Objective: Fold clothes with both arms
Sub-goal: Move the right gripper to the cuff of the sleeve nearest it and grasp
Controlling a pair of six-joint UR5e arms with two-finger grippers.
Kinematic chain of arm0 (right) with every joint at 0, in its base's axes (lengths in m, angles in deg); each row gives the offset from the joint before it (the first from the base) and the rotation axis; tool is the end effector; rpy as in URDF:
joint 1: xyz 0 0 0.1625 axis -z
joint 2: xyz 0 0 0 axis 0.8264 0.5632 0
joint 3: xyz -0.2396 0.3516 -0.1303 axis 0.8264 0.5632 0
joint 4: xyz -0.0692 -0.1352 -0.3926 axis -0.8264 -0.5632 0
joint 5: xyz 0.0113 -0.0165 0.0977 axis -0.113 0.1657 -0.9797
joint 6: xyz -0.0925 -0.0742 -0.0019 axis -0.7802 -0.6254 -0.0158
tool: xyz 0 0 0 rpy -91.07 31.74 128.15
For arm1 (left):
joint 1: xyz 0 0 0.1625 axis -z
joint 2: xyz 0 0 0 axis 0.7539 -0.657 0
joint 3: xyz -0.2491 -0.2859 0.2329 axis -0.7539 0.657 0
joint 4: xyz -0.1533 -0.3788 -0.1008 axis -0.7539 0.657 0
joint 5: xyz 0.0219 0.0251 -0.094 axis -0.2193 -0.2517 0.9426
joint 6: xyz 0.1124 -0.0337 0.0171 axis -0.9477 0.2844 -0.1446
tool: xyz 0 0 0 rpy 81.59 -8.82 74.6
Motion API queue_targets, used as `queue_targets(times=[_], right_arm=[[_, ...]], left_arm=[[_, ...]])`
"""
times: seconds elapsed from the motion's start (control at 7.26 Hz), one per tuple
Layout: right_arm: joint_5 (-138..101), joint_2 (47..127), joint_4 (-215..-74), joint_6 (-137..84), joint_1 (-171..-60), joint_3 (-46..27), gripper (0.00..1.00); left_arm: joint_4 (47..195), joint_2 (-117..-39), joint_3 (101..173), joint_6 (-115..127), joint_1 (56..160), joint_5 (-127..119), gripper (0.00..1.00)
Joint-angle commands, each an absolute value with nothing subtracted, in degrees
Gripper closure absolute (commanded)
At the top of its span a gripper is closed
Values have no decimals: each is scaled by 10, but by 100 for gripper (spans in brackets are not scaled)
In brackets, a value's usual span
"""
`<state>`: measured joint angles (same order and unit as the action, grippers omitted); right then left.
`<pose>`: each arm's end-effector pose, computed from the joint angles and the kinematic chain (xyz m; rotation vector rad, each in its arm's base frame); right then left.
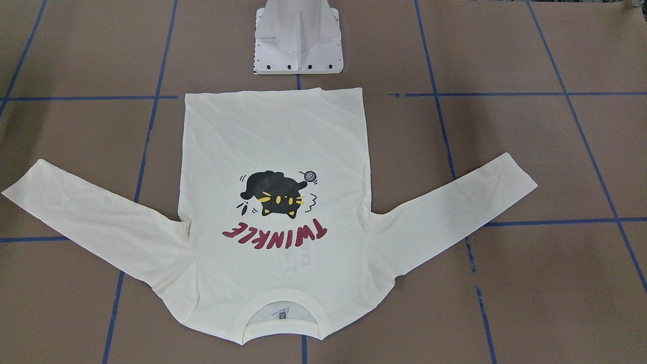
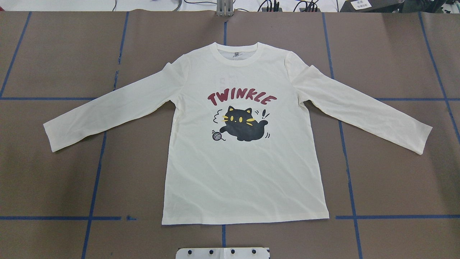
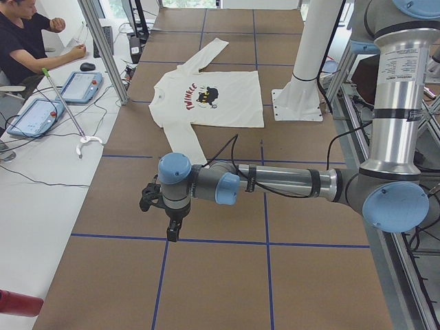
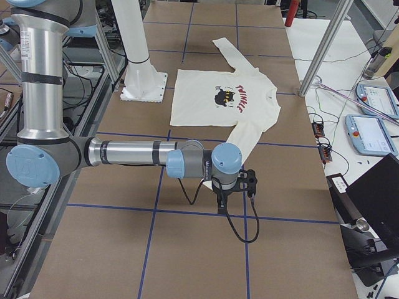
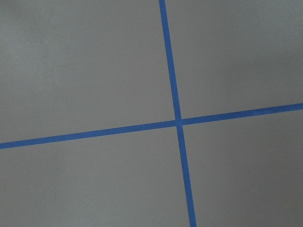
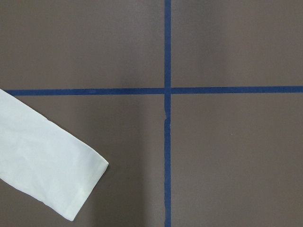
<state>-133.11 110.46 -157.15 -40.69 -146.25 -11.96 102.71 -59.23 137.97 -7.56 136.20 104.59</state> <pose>0.0500 -0.4754 0.6677 0.0306 -0.8320 0.0309 -0.0319 -0.5215 0.6605 0.1499 0.7064 0.0888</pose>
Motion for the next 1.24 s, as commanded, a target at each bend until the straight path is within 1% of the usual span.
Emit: queue_targets(times=[0.0,0.28,0.41,0.55,0.83,0.96,1.1], right_arm=[[-1331,1102,-1571,-406,-1462,-120,0],[-1332,1098,-1571,-406,-1462,-125,0],[-1332,1096,-1560,-407,-1460,-121,0],[-1333,1098,-1524,-406,-1456,-119,0],[-1358,1071,-1515,-382,-1441,-121,0],[-1358,1073,-1500,-381,-1426,-108,0],[-1356,1086,-1441,-378,-1406,-85,0]], left_arm=[[1030,-592,1379,-76,1362,1046,0],[1038,-600,1378,-80,1359,1045,0],[1048,-621,1380,-80,1357,1044,0],[1079,-631,1378,-80,1357,1046,0],[1131,-628,1377,-76,1316,1048,0],[1135,-625,1374,-72,1314,1103,0],[1136,-627,1374,-71,1314,1151,0]])
